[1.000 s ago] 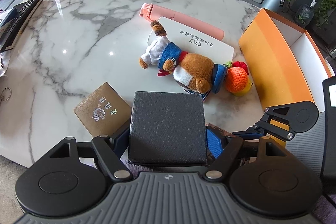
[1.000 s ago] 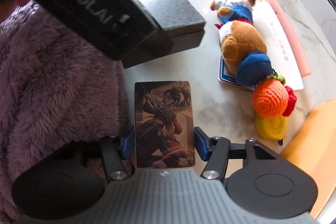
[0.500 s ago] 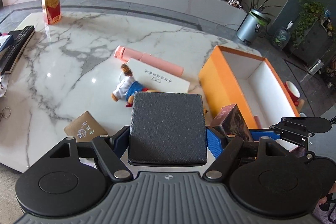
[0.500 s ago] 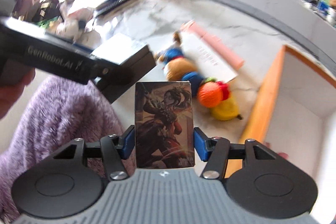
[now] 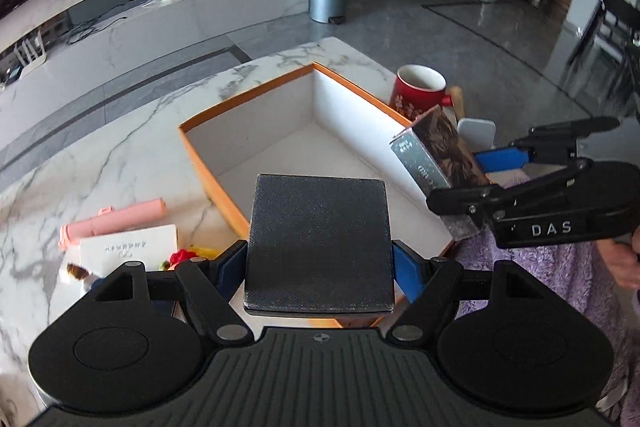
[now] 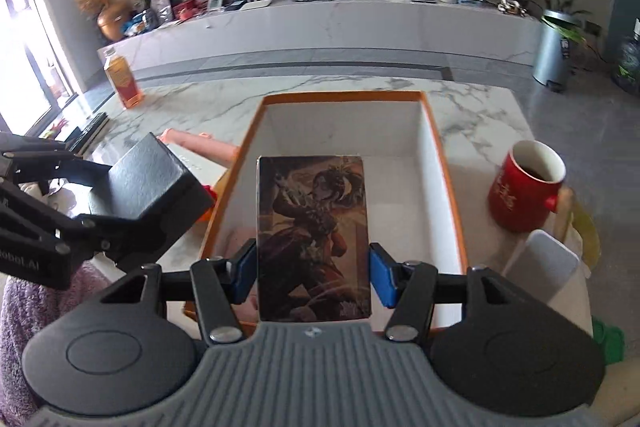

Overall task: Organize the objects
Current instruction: 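Carry the dark grey box and the trading card over the orange box with both grippers, then lower the dark grey box onto the pink items and open the left gripper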

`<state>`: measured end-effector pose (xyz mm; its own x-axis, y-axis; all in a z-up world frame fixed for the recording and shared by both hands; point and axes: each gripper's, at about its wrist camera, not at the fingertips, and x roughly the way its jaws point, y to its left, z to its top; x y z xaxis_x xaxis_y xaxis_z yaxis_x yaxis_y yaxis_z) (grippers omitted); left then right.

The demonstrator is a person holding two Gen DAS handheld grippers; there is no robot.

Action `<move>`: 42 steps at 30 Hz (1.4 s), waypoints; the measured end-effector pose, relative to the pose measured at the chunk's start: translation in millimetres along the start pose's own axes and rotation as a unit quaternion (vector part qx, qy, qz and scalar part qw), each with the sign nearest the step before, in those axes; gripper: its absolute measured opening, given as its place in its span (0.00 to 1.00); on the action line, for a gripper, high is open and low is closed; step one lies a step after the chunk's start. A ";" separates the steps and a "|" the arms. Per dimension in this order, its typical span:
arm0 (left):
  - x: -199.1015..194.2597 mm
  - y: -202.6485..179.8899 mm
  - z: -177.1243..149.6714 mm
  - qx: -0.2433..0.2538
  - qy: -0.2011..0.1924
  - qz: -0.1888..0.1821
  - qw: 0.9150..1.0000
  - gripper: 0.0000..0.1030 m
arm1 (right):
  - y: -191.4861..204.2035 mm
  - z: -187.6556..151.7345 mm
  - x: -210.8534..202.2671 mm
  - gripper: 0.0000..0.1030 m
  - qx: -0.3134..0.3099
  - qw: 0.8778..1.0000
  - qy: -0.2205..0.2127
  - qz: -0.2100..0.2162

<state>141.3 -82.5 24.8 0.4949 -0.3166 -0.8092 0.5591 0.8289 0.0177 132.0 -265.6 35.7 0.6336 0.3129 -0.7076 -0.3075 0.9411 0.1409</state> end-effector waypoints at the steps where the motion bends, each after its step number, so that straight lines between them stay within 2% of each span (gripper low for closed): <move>1: 7.4 -8.4 6.0 0.022 0.011 0.003 1.000 0.85 | -7.7 -1.2 1.0 0.58 0.006 1.000 -0.001 -0.002; 5: 35.6 -37.8 24.8 0.114 0.058 0.024 0.991 0.85 | -26.8 -5.1 3.9 0.58 0.016 1.000 -0.005 -0.001; 8: 52.8 -53.8 35.3 0.184 0.090 0.032 0.978 0.85 | -38.7 -6.8 6.7 0.57 0.021 1.000 -0.006 0.007; 10: 66.2 -61.6 42.8 0.213 0.117 0.021 0.970 0.85 | -43.4 -5.7 14.0 0.58 0.025 1.000 -0.006 0.016; 13: 88.2 -68.0 50.9 0.245 0.155 0.015 0.957 0.85 | -48.8 -5.2 22.8 0.58 0.027 0.999 -0.005 0.029; 21: 124.4 -82.7 49.8 0.314 0.216 -0.006 0.925 0.85 | -51.4 -12.1 39.1 0.57 0.028 0.998 0.007 0.049; 25: 138.6 -83.2 43.5 0.328 0.238 -0.012 0.914 0.85 | -48.4 -15.3 50.5 0.57 0.015 0.998 0.026 0.052; 30: 145.3 -76.8 33.9 0.328 0.239 -0.022 0.914 0.86 | -42.7 -18.1 59.4 0.58 0.006 0.997 0.042 0.058; 36: 146.8 -64.6 24.7 0.317 0.223 -0.040 0.921 0.87 | -38.5 -22.2 68.0 0.58 -0.002 0.996 0.057 0.063; 42: 141.5 -54.4 16.4 0.310 0.203 -0.051 0.927 0.87 | -29.6 -24.4 69.9 0.58 -0.032 0.997 0.063 0.043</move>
<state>191.8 -179.9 -81.0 0.1973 -0.0744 -0.9775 0.9265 0.3400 0.1611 168.1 -274.7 -34.8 0.5097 0.3700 -0.7767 -0.4046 0.8998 0.1632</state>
